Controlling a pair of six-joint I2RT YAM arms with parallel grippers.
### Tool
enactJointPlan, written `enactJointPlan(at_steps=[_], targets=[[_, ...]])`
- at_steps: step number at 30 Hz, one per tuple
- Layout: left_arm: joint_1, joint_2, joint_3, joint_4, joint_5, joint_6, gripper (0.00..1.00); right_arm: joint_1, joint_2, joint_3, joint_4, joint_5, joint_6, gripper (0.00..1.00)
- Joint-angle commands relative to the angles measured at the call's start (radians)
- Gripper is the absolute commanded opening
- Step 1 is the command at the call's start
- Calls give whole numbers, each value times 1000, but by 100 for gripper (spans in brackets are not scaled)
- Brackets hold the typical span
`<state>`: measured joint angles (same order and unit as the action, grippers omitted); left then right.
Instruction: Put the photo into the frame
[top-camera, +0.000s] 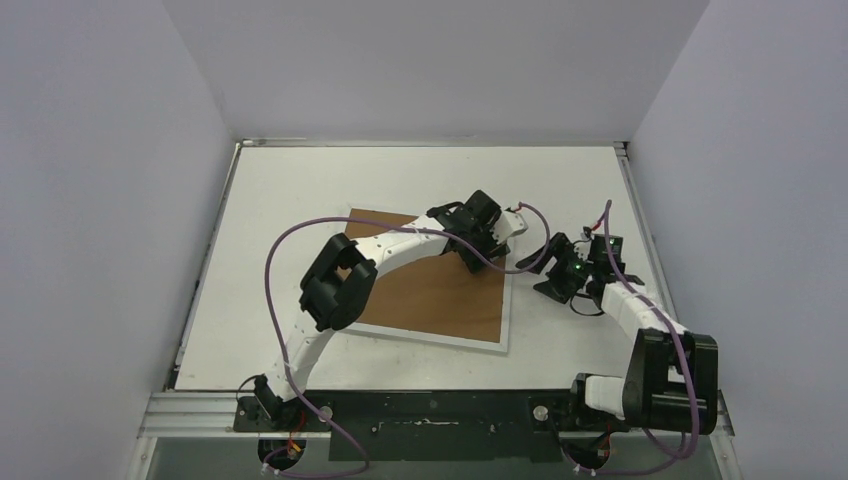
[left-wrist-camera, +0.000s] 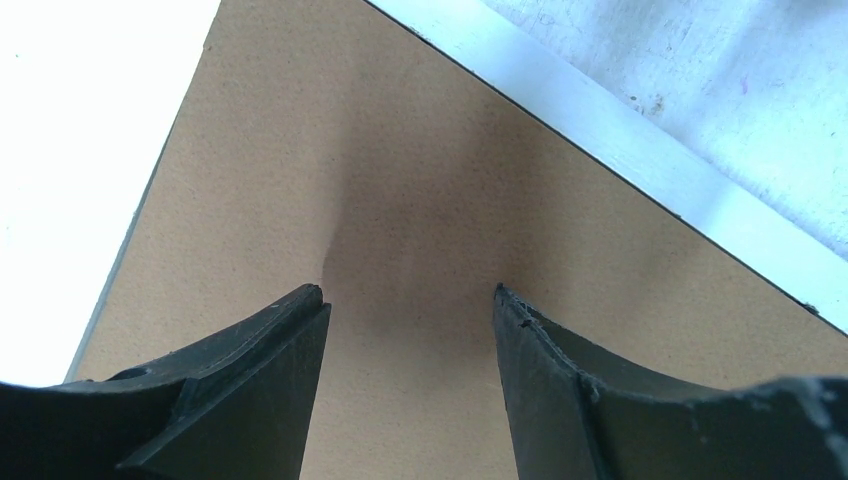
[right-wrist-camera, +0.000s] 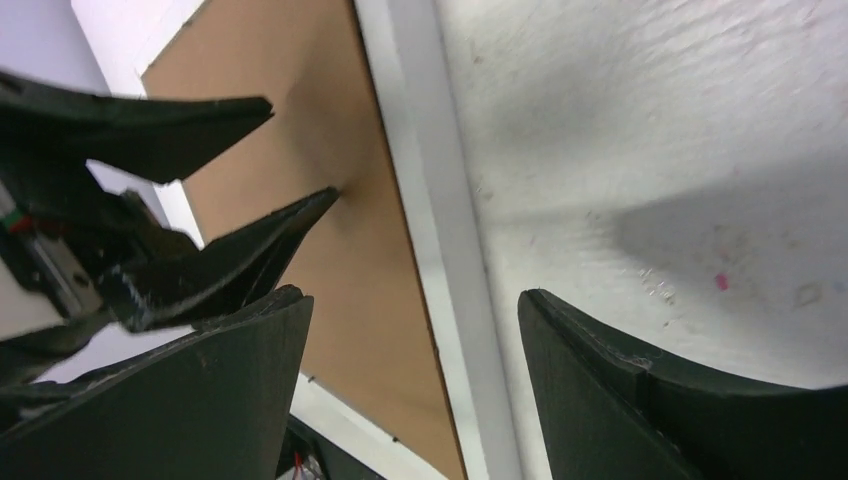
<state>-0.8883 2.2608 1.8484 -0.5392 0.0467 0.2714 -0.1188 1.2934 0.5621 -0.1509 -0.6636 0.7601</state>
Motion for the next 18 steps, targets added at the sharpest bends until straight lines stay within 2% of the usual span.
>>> enactJointPlan(at_steps=[1,6,18], targets=[[-2,32,-55,-116,29,-19,60,53,-108,-28,-47,-29,-22,77],[5,41,-54,-126,53,-43,59,112,-156,-75,-58,-38,-3,76],[17,48,-50,-136,62,-48,59,194,-172,-181,132,-111,75,74]])
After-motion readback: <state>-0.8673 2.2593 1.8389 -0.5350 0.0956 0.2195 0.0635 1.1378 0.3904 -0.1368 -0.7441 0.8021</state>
